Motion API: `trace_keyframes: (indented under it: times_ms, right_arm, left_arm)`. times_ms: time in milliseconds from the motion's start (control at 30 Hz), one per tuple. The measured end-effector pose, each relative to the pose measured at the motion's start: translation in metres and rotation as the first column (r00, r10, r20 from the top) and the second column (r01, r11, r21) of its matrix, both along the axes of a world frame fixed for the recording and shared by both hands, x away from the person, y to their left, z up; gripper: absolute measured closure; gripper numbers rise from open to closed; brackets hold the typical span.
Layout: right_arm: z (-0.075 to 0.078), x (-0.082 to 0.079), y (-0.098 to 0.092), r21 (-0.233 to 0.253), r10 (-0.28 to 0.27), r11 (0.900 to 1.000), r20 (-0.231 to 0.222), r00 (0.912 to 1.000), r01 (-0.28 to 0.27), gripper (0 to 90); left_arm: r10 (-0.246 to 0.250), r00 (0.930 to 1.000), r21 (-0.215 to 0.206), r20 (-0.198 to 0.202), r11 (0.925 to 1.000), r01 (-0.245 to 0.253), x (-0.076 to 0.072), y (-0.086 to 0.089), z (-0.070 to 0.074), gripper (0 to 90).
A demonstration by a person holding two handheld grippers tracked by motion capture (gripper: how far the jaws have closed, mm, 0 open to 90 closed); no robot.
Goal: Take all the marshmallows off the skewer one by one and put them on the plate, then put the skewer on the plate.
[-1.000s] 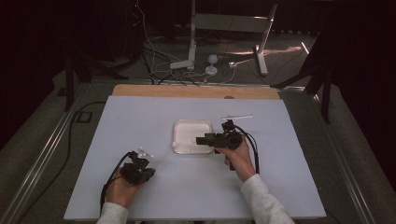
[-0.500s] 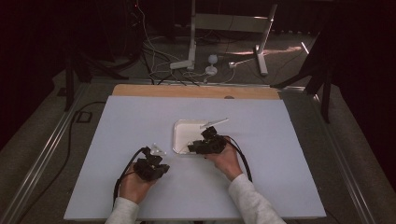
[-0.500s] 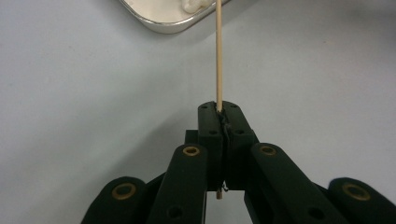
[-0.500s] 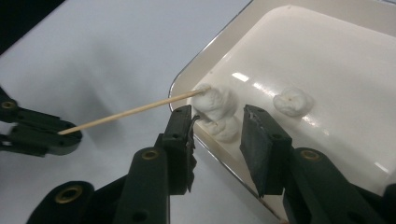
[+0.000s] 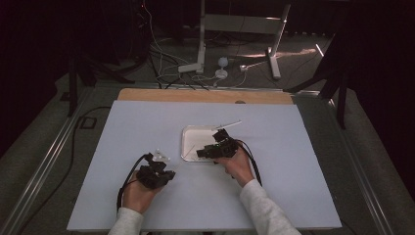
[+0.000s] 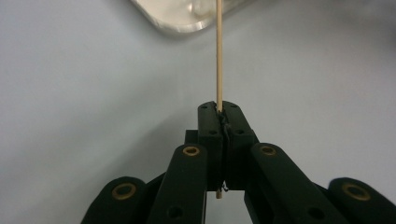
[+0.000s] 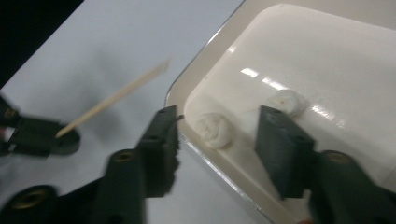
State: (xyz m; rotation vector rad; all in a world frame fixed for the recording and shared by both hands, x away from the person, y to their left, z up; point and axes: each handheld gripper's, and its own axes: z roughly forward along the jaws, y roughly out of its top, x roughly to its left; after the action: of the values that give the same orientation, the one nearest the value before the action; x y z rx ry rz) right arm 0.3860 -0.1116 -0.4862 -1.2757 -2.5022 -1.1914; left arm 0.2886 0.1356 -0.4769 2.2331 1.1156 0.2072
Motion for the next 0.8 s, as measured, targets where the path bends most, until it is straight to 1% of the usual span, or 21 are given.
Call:
trace_keyframes:
  times_ms: [67, 100, 200, 267, 333, 433, 600, 800]
  right_arm:
    - [0.003, 0.0, -0.003, 0.022, 0.002, 1.0, 0.006, 1.0, -0.002, 40.5]
    - [0.005, -0.001, -0.005, 0.033, -0.005, 0.999, 0.007, 1.0, 0.004, 38.4]
    - [0.011, -0.002, -0.013, 0.044, -0.024, 0.999, 0.035, 0.9991, 0.023, 34.0]
    - [0.015, -0.004, -0.018, 0.057, -0.031, 0.998, 0.054, 0.9981, 0.028, 31.5]
    - [0.019, -0.007, -0.023, 0.068, -0.037, 0.997, 0.07, 0.9968, 0.033, 29.9]
    - [0.024, -0.01, -0.03, 0.081, -0.048, 0.996, 0.093, 0.9945, 0.04, 27.0]
    - [0.029, -0.016, -0.039, 0.089, -0.059, 0.995, 0.112, 0.992, 0.049, 25.9]
    - [0.03, -0.022, -0.05, 0.1, -0.077, 0.993, 0.125, 0.9891, 0.065, 26.1]
  left_arm:
    - [0.012, 0.9998, -0.014, 0.013, 0.9998, -0.012, 0.005, -0.002, 0.003, 89.0]
    - [0.022, 0.9995, -0.029, 0.023, 0.9993, -0.022, 0.007, -0.004, 0.004, 89.0]
    - [0.052, 0.9979, -0.056, 0.038, 0.9972, -0.049, 0.017, -0.009, 0.006, 89.0]
    - [0.058, 0.9977, -0.071, 0.034, 0.9959, -0.056, 0.026, -0.013, 0.006, 89.0]
    - [0.067, 0.9971, -0.072, 0.035, 0.9953, -0.065, 0.033, -0.018, 0.006, 89.0]
    - [0.088, 0.9957, -0.094, 0.028, 0.9919, -0.085, 0.043, -0.025, 0.004, 89.0]
    - [0.126, 0.992, -0.112, 0.009, 0.9859, -0.124, 0.056, -0.034, -0.002, 88.7]
    - [0.155, 0.9879, -0.101, -0.013, 0.9828, -0.155, 0.068, -0.041, -0.009, 88.4]
